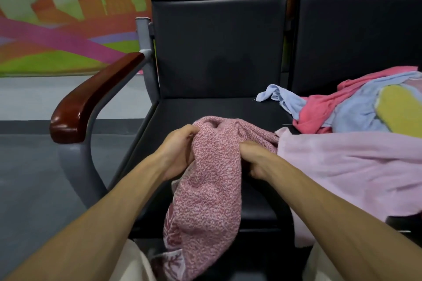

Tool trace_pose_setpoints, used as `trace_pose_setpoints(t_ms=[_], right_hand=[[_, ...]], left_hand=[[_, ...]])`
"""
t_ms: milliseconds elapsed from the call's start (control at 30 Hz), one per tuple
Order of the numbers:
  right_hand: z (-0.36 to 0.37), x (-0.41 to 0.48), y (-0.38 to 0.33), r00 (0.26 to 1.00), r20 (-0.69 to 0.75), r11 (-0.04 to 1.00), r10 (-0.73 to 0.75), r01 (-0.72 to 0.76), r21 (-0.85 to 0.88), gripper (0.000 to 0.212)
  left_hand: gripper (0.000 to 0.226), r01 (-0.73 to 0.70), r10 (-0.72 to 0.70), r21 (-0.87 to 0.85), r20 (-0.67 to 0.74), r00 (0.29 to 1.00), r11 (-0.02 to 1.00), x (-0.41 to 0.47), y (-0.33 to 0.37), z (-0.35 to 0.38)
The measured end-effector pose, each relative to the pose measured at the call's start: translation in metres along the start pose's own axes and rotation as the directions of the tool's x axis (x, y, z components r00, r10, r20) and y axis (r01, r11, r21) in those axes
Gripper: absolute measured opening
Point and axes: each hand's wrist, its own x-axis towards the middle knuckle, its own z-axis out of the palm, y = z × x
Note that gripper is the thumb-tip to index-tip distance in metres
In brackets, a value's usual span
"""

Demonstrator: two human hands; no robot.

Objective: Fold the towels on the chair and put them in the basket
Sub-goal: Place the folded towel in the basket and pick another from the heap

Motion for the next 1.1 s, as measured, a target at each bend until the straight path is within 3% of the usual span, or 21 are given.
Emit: trace_pose_setpoints(t_ms=[100, 233, 367, 433, 567, 700, 800, 900, 1000, 1100], right_hand=[[0.002, -0.006, -0.009, 0.989, 0.146, 0.986, 0.006, -0.03, 0.167, 0.005], [-0.008, -0.008, -0.013, 0.991, 0.075, 0.949, -0.11, 0.083, 0.305, 0.02], [-0.03, -0.006, -0.015, 0.981, -0.072, 0.721, -0.18, 0.182, 0.669, 0.023], [-0.043, -0.002, -0.015, 0.981, -0.101, 0.657, -0.168, 0.188, 0.731, 0.019], [-0.057, -0.007, -0.014, 0.951, -0.27, 0.668, -0.149, 0.298, 0.682, 0.01], [-0.073, -0.018, -0.014, 0.868, -0.489, 0.669, -0.083, 0.413, 0.618, 0.017], [-0.08, -0.017, -0.01, 0.847, -0.509, 0.735, -0.153, 0.442, 0.515, 0.038], [-0.076, -0.03, -0.017, 0.844, -0.471, 0.823, -0.257, 0.447, 0.351, 0.032], [-0.07, -0.049, -0.043, 0.833, -0.44, 0.802, -0.335, 0.497, 0.33, 0.031], [-0.063, -0.072, -0.086, 0.789, -0.452, 0.751, -0.417, 0.578, 0.318, 0.032]], left_hand=[[0.017, -0.103, 0.113, 0.081, -0.119, 0.987, 0.991, 0.002, 0.004, -0.001], [0.019, -0.175, 0.21, 0.172, -0.215, 0.954, 0.969, 0.003, 0.004, -0.009], [0.017, -0.171, 0.255, 0.232, -0.403, 0.879, 0.957, 0.007, 0.002, -0.018], [0.017, -0.162, 0.261, 0.246, -0.45, 0.854, 0.956, 0.01, 0.0, -0.019], [0.023, -0.142, 0.264, 0.266, -0.509, 0.82, 0.954, 0.01, -0.002, -0.014], [0.02, -0.188, 0.145, -0.022, -0.548, 0.824, 0.982, 0.005, 0.006, -0.011], [0.014, -0.211, 0.113, -0.141, -0.506, 0.855, 0.967, -0.003, 0.012, -0.011], [0.011, -0.202, 0.114, -0.173, -0.416, 0.902, 0.964, -0.017, 0.017, -0.014], [0.022, -0.197, 0.14, -0.23, -0.242, 0.96, 0.953, -0.034, 0.026, -0.011], [0.031, -0.254, 0.21, -0.157, -0.254, 0.944, 0.954, -0.047, 0.051, -0.003]])
